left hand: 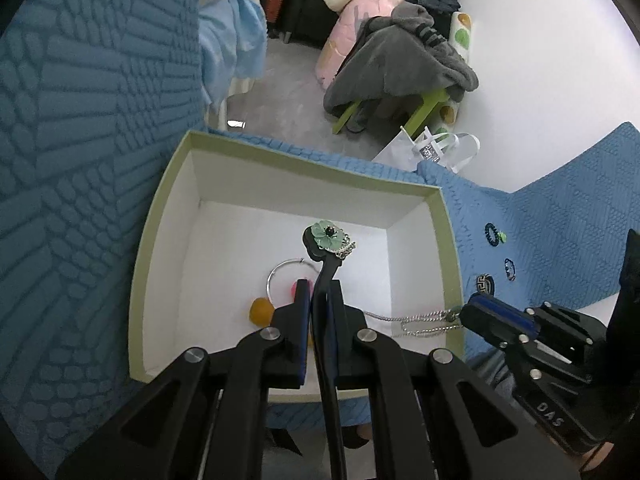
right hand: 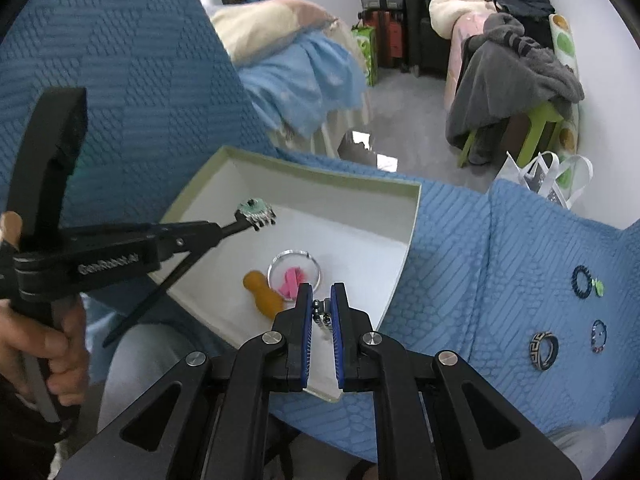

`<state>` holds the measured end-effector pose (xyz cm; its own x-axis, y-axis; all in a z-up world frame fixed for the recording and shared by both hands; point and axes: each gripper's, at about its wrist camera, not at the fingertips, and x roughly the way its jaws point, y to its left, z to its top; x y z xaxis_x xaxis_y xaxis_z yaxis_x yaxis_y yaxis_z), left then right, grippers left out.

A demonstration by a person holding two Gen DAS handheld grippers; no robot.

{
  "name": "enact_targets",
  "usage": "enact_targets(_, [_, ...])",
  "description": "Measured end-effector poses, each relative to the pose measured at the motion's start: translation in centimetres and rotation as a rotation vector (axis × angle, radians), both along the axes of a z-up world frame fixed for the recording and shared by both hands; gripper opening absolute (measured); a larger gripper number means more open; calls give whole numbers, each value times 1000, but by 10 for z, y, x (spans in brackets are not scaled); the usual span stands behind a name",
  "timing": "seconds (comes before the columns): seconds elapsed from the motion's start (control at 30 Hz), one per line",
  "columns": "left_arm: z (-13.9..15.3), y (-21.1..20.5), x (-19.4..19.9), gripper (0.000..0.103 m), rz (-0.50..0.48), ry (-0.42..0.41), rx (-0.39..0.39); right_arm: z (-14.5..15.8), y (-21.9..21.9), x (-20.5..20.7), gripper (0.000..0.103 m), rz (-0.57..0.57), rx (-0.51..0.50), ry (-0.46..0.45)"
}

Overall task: Organize jewelry
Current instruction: 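Lift the cord necklace and silver chain with both grippers over the white box, then open both grippers to drop the necklace and chain into the box, then move both open grippers back to the remaining jewelry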

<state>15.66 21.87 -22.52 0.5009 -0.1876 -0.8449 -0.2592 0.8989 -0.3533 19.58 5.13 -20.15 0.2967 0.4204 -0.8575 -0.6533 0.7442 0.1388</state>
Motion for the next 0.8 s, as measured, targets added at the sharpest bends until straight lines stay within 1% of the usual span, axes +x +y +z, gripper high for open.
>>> enact_targets(0.1, [0,1,-5,8,3,5,2,-7,1,-2,8,3,-30,-2])
enact_targets(0.13, [1,1,-7,8,2,4,3,-7,1,-1,8,2,-24,6])
enact_targets(0.23, [7,1,-10,8,6,-2,15,0,1,-1,8,6,-22,-6])
enact_targets(0.27, [10,2,-11,9,15,4,14,3,0,-1,9,9,-13,-6])
enact_targets(0.3, [11,4,-11,10,23,11,14,6,-1,-1,12,11,-4,-6])
enact_targets(0.33, [13,4,-11,17,31,15,21,11,-1,-1,15,14,5,-9])
enact_targets(0.37, [17,3,-14,27,38,8,27,15,-2,-2,20,17,14,-17])
enact_targets(0.43, [28,1,-17,37,50,-15,37,25,-6,-3,21,14,28,-39])
enact_targets(0.8, [90,-22,-33,37,61,-121,90,94,-38,-16,21,1,104,-174])
